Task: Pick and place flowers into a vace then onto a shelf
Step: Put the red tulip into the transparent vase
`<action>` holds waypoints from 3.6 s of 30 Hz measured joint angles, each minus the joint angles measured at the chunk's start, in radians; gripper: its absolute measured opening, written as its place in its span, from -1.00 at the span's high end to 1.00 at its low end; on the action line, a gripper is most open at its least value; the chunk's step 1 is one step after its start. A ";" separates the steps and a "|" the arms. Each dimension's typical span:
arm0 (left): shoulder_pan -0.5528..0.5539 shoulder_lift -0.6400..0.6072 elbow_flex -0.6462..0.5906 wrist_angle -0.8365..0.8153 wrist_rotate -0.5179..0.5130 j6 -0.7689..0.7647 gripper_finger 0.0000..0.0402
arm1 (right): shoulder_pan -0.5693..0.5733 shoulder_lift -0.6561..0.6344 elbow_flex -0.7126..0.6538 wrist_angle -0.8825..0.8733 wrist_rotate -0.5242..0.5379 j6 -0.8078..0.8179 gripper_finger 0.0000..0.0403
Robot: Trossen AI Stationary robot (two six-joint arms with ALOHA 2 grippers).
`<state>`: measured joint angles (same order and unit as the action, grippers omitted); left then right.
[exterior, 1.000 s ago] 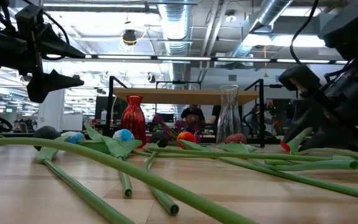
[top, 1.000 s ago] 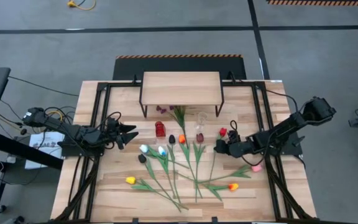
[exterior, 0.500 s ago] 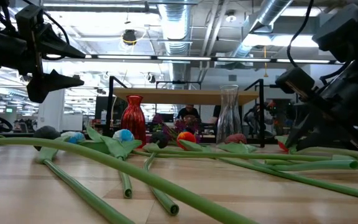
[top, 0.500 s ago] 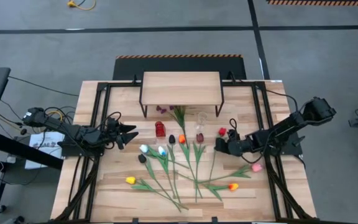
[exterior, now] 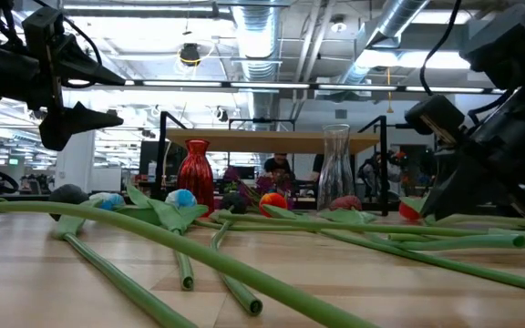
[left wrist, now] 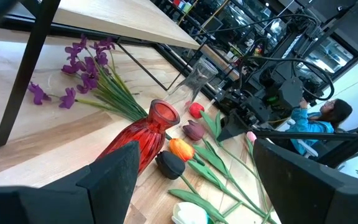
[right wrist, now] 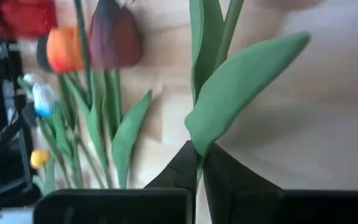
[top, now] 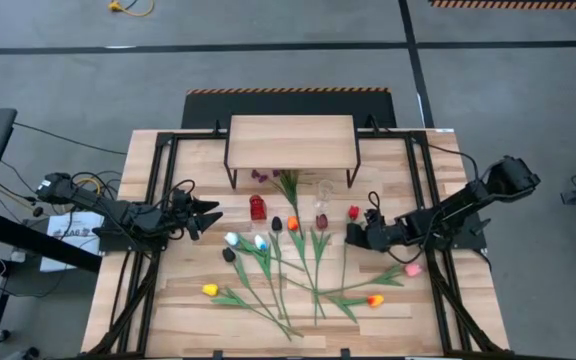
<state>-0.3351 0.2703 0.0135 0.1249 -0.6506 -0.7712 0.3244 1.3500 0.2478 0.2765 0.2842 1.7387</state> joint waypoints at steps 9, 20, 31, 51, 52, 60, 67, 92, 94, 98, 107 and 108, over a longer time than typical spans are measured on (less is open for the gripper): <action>0.000 0.000 0.000 -0.001 0.000 0.000 -0.51 | 0.030 0.000 0.103 0.023 -0.089 -0.159 0.99; 0.000 0.000 0.000 -0.010 0.000 0.000 -0.51 | 0.027 -0.059 0.252 0.023 -0.181 -0.379 0.99; 0.000 0.000 0.000 -0.022 -0.001 0.000 -0.51 | -0.081 -0.204 0.385 0.023 -0.168 -0.766 1.00; 0.000 0.000 0.000 -0.023 -0.010 0.000 -0.51 | -0.424 -0.405 0.460 -0.022 0.061 -1.445 1.00; 0.000 0.000 0.000 -0.025 -0.010 0.000 -0.51 | -0.439 -0.408 0.460 -0.021 0.062 -1.456 1.00; 0.000 0.000 0.000 -0.032 -0.023 0.037 -0.51 | -0.507 -0.409 0.460 -0.007 0.060 -1.509 1.00; 0.000 0.005 0.002 -0.046 0.132 0.520 -0.51 | -0.531 -0.408 0.460 -0.007 0.058 -1.537 1.00; 0.000 0.004 0.001 0.107 0.691 0.777 -0.51 | -0.526 -0.345 0.461 -0.041 0.045 -1.664 1.00; 0.000 0.004 0.001 0.107 0.691 0.777 -0.51 | -0.516 -0.331 0.461 -0.036 0.049 -1.683 0.99; 0.000 0.004 0.001 0.107 0.691 0.777 -0.51 | -0.507 -0.314 0.461 -0.037 0.053 -1.695 0.95; 0.000 0.004 0.000 0.105 0.690 0.776 -0.51 | -0.500 -0.318 0.461 -0.007 0.054 -1.723 0.71; 0.000 0.004 0.000 0.105 0.690 0.776 -0.51 | -0.501 -0.318 0.461 -0.006 0.054 -1.723 0.70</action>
<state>-0.3355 0.2745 0.0139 0.2302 0.0395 0.0051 -0.1762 1.0321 0.7086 0.2705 0.3386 0.0153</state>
